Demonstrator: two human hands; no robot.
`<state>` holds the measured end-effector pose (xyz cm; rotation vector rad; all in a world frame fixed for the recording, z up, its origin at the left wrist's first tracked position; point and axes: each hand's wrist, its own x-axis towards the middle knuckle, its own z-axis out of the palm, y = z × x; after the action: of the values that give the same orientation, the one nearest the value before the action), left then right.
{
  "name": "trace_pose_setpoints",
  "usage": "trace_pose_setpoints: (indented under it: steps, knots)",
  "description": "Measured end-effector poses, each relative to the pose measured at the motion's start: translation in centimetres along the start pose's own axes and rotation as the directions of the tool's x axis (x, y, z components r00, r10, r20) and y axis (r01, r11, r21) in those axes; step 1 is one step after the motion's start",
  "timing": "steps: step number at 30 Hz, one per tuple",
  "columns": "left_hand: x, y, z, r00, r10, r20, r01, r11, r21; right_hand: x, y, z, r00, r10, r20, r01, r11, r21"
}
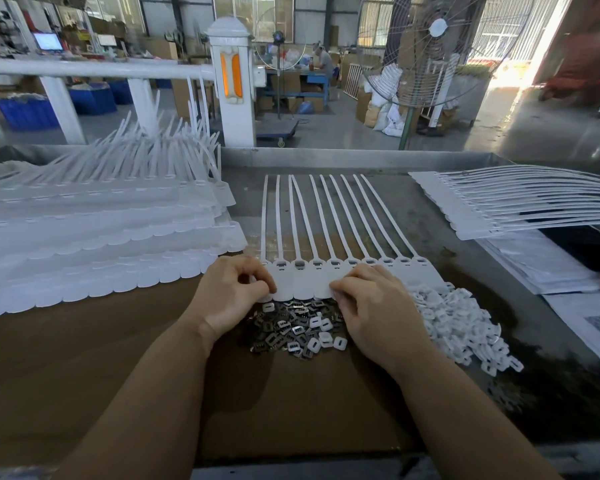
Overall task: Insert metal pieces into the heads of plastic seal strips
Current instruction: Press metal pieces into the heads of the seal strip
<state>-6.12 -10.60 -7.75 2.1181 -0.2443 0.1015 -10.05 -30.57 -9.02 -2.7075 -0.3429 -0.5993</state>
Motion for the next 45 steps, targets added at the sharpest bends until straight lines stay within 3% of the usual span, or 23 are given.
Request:
trace_pose_setpoints:
  steps: [5, 13, 21, 28, 33, 45]
  knots:
    - [-0.1, 0.1, -0.4, 0.993, 0.009, 0.117, -0.027, 0.987, 0.155, 0.0, 0.1, 0.0, 1.000, -0.001, 0.008, 0.001, 1.000, -0.002]
    - [-0.1, 0.0, -0.8, 0.980, 0.075, 0.185, -0.114, 0.971, 0.211, 0.0, 0.2, 0.0, 1.000, 0.003, 0.008, -0.003, 1.000, 0.000]
    - [-0.2, -0.2, -0.7, 0.983, 0.085, 0.163, -0.114, 0.977, 0.179, -0.1, 0.2, 0.0, 1.000, 0.003, 0.006, -0.003, 1.000, -0.003]
    - [-0.3, -0.2, -1.0, 0.991, 0.004, 0.131, -0.014, 0.997, 0.076, 0.0, 0.2, 0.2, 1.000, 0.006, 0.003, -0.006, 1.000, 0.000]
    - [-0.3, 0.1, -1.1, 0.965, 0.037, 0.258, -0.063, 0.994, 0.094, 0.0, 0.2, 0.2, 1.000, 0.007, -0.003, -0.007, 1.000, 0.001]
    - [-0.3, 0.1, -0.8, 0.964, 0.097, 0.246, -0.136, 0.980, 0.145, -0.1, 0.3, 0.2, 1.000, 0.007, 0.007, -0.007, 1.000, -0.005]
